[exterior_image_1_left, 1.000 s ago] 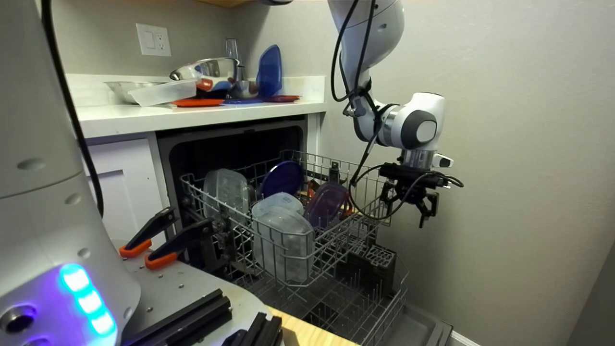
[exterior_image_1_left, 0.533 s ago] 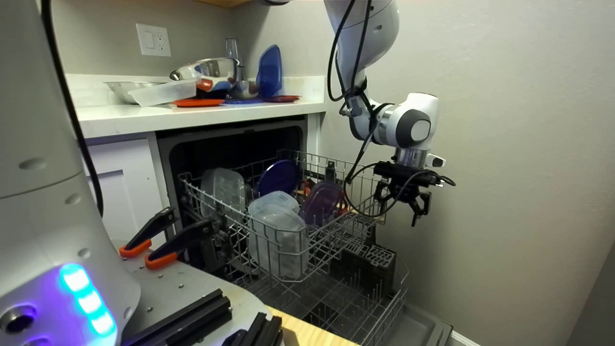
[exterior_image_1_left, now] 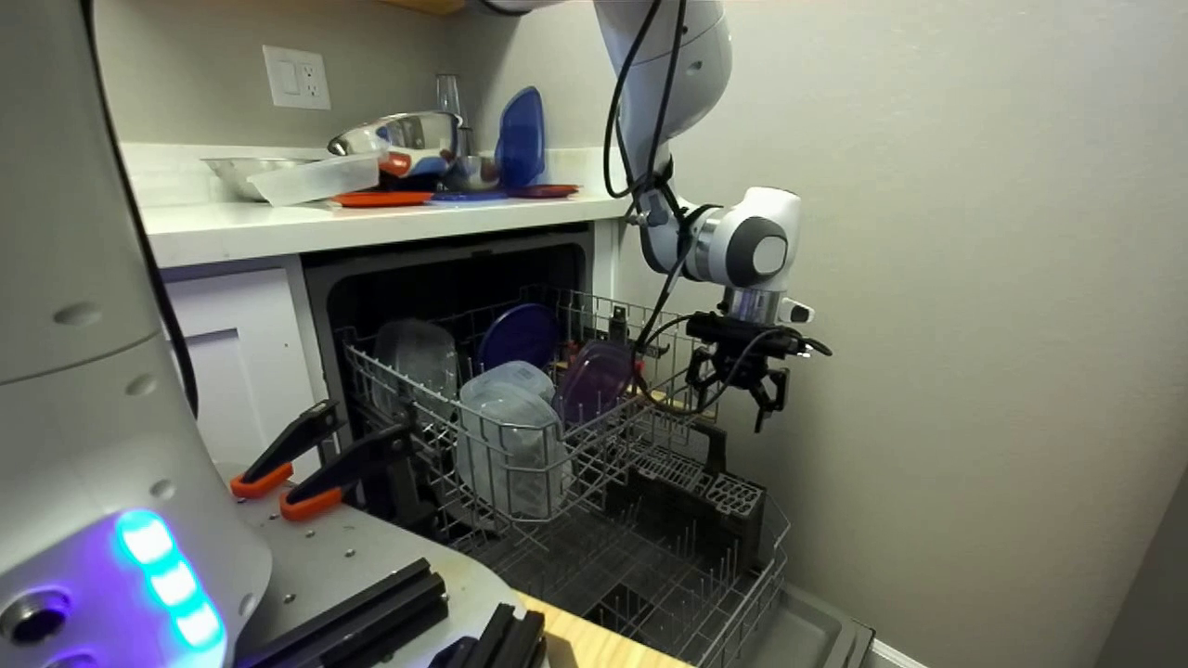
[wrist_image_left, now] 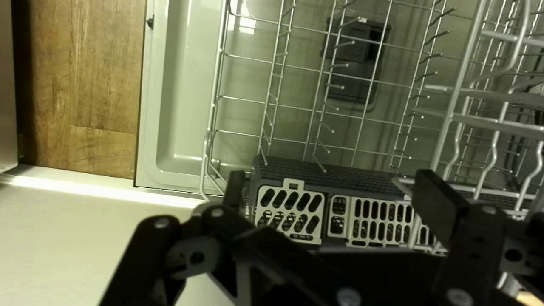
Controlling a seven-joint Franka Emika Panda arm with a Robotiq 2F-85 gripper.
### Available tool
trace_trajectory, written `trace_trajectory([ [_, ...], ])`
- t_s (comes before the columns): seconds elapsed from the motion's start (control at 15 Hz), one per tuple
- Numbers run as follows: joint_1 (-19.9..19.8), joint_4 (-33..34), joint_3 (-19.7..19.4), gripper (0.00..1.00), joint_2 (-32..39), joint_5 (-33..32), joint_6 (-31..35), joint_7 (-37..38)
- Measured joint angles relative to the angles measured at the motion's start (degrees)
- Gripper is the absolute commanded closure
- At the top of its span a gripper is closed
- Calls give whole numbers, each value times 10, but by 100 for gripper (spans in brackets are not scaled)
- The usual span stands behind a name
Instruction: Push in the dishwasher rack
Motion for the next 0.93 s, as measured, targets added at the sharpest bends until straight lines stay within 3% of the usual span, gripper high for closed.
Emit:
trace_trajectory([
  [0.93, 114, -15, 6, 0, 5, -7, 0, 68],
])
